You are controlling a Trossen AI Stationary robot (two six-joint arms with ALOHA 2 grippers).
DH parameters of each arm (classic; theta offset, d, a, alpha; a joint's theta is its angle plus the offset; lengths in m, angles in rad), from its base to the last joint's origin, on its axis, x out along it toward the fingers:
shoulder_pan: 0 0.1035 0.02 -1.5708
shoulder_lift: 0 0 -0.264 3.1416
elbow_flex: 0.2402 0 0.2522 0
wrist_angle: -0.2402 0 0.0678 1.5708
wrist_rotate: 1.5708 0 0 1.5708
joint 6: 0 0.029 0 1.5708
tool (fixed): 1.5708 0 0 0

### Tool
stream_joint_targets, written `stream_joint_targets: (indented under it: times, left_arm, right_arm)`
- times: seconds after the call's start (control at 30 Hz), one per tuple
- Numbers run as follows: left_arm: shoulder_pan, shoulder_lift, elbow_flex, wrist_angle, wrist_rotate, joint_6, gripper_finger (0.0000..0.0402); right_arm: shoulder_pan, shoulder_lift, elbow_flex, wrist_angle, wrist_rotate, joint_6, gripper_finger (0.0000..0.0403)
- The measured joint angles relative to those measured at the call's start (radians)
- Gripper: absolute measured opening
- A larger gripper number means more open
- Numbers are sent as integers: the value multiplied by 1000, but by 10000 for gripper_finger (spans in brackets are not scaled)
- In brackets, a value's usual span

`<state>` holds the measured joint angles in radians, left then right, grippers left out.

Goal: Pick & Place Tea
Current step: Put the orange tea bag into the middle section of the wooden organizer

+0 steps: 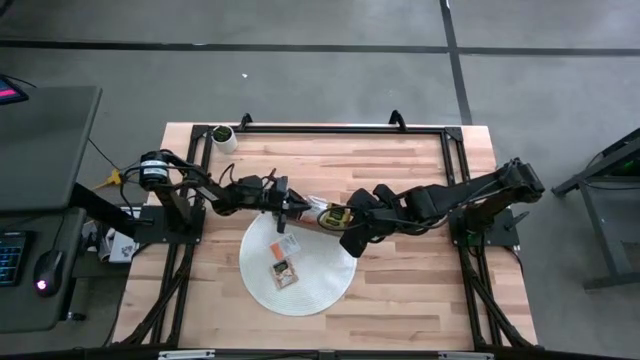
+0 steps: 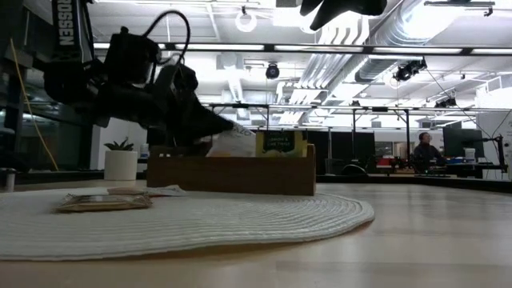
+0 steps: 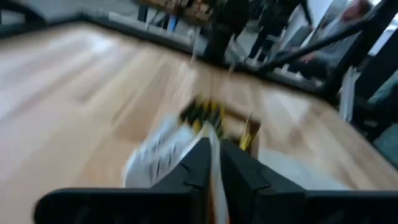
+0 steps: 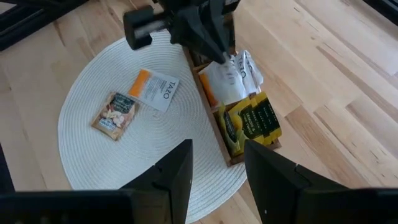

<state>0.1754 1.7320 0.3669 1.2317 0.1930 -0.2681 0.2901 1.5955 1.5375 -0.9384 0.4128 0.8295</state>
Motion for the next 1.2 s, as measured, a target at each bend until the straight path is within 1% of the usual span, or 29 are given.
stream_joint_targets:
  times: [0.27,0.33,0.4,0.47,0.57,0.7,0.77,0.83,0.93,1.03,1.1,1.2]
  left_arm:
    - [6,-43,0,8,15,4,125]
    - [18,-71,0,13,54,2,137]
    - [32,-100,1,38,95,2,139]
    - [43,-151,0,22,133,1,131]
    - [36,-249,1,-50,170,10,95]
    - [-32,-374,1,-266,197,86,17]
    - [-80,-424,1,-404,197,120,10]
    - [-136,-467,1,-535,191,143,6]
    - [-230,-508,0,-748,124,153,3]
    - [-315,-512,0,-887,49,130,1]
    - [-362,-511,-1,-944,1,100,1]
    - [-418,-512,0,-993,-76,56,1]
  right_arm:
    - [0,0,0,0,0,-1,140]
    - [0,0,0,0,0,-1,140]
    - [0,0,0,1,0,-2,140]
    - [0,0,0,3,-1,-2,140]
    - [0,0,0,39,-3,-2,140]
    - [0,17,0,143,-3,-11,140]
    - [0,41,0,216,-16,-12,140]
    - [0,75,0,291,-57,-20,140]
    - [-4,142,0,406,-113,-21,140]
    - [-9,212,0,521,-150,-13,140]
    - [-17,252,0,563,-158,27,140]
    - [-25,300,0,569,-148,137,140]
